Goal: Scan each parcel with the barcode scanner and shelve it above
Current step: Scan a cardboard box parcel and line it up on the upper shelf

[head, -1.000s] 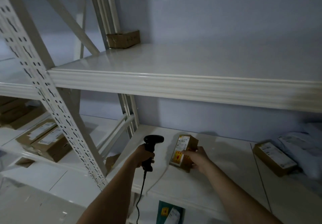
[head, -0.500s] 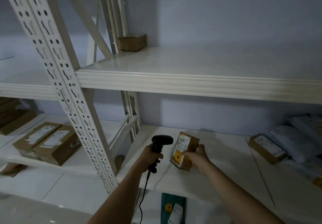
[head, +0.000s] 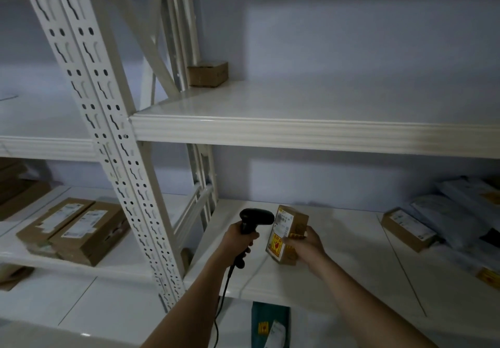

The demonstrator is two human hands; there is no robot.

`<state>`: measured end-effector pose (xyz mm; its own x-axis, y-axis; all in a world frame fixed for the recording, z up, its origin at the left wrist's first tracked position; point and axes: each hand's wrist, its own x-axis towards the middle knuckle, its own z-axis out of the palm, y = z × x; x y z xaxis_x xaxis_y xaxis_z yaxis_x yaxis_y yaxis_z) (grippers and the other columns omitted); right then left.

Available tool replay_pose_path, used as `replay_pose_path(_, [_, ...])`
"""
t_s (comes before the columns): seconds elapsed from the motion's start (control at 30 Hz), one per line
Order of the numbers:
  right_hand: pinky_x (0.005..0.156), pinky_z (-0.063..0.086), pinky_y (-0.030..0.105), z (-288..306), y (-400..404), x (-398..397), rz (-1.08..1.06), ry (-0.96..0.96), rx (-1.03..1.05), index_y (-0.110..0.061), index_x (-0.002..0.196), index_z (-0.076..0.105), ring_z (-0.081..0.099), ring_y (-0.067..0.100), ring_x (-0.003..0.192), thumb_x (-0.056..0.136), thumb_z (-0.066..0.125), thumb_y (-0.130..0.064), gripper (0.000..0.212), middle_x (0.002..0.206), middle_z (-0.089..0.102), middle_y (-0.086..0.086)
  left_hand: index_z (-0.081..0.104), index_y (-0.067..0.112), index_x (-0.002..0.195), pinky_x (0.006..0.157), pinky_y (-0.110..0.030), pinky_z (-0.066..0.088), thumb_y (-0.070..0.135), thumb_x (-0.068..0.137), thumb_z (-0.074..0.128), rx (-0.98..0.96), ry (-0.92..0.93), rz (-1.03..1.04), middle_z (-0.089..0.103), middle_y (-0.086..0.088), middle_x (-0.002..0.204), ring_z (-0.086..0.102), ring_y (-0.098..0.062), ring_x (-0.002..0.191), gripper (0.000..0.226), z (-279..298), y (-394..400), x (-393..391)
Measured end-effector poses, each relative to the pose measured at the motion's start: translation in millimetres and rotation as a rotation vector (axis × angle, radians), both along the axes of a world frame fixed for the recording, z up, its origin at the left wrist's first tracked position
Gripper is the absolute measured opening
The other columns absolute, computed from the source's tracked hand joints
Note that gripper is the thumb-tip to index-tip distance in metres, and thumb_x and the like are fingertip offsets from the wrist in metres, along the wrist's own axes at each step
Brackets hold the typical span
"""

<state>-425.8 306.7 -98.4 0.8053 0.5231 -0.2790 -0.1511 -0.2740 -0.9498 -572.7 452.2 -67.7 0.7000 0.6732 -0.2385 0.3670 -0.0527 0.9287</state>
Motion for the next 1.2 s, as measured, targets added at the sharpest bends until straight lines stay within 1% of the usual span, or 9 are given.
replay_pose_path(0.2, [0.096,0.055,0.049,1,-3,5,-0.024,-0.015,-0.007,-0.018,0.119,0.058,0.064,0.026,0.11,0.073,0.087,-0.011,0.055,0.12,0.067,0.004,0.062,0.005,0.103,0.055,-0.03,0.045,0.013,0.086,0.065,0.035,0.004,-0.036,0.059,-0.009,0.071,0.054,-0.021,0.056,0.018,7,-3,7])
replay_pose_path(0.37, [0.093,0.056,0.047,1,-3,8,-0.026,-0.009,-0.017,-0.021,0.113,0.056,0.063,0.025,0.105,0.073,0.087,-0.012,0.051,0.115,0.066,0.002,0.064,0.004,0.103,0.058,-0.032,0.046,0.013,0.087,0.064,0.053,0.017,-0.067,0.059,-0.008,0.071,0.055,-0.02,0.058,0.019,9,-7,9])
replay_pose_path(0.47, [0.095,0.055,0.049,2,-3,9,-0.012,-0.021,-0.034,-0.023,0.114,0.055,0.063,0.025,0.108,0.073,0.087,-0.014,0.052,0.114,0.065,0.001,0.064,0.003,0.102,0.059,-0.032,0.047,0.012,0.087,0.064,0.049,0.021,-0.079,0.059,-0.008,0.071,0.055,-0.019,0.057,0.017,7,-7,8])
replay_pose_path(0.57, [0.095,0.055,0.049,2,-2,10,0.001,-0.021,-0.043,-0.022,0.114,0.056,0.064,0.026,0.11,0.073,0.087,-0.014,0.052,0.115,0.066,0.001,0.063,0.005,0.1,0.055,-0.03,0.046,0.012,0.087,0.064,0.04,0.023,-0.064,0.059,-0.007,0.069,0.055,-0.018,0.055,0.015,6,-7,8])
replay_pose_path(0.7, [0.094,0.056,0.049,-1,-3,12,-0.012,-0.014,-0.053,-0.02,0.112,0.057,0.066,0.026,0.105,0.071,0.088,-0.013,0.052,0.116,0.067,0.003,0.064,0.012,0.095,0.054,-0.027,0.048,0.014,0.086,0.065,0.03,0.018,-0.067,0.06,-0.005,0.068,0.056,-0.016,0.054,0.01,5,-6,9])
replay_pose_path(1.0, [0.096,0.055,0.05,-3,-7,19,-0.018,0.01,-0.064,-0.019,0.116,0.056,0.064,0.028,0.11,0.073,0.086,-0.011,0.053,0.12,0.066,0.005,0.064,0.013,0.089,0.052,-0.027,0.047,0.015,0.084,0.067,0.008,0.031,-0.084,0.061,-0.005,0.066,0.056,-0.015,0.052,0.006,2,-6,17])
replay_pose_path(1.1, [0.094,0.056,0.048,-5,-9,21,-0.018,0.025,-0.075,-0.019,0.118,0.055,0.064,0.027,0.109,0.075,0.086,-0.013,0.053,0.12,0.065,0.005,0.062,0.013,0.096,0.052,-0.027,0.048,0.012,0.084,0.066,-0.019,0.019,-0.06,0.062,-0.007,0.069,0.057,-0.017,0.054,0.012,-1,-7,19])
replay_pose_path(1.2, [0.089,0.058,0.047,-9,-13,25,-0.025,0.067,-0.068,-0.016,0.122,0.05,0.066,0.026,0.104,0.077,0.084,-0.015,0.056,0.12,0.065,0.006,0.053,0.011,0.107,0.054,-0.03,0.05,0.001,0.083,0.062,-0.067,0.026,-0.006,0.061,-0.013,0.079,0.059,-0.02,0.06,0.028,-10,-6,21])
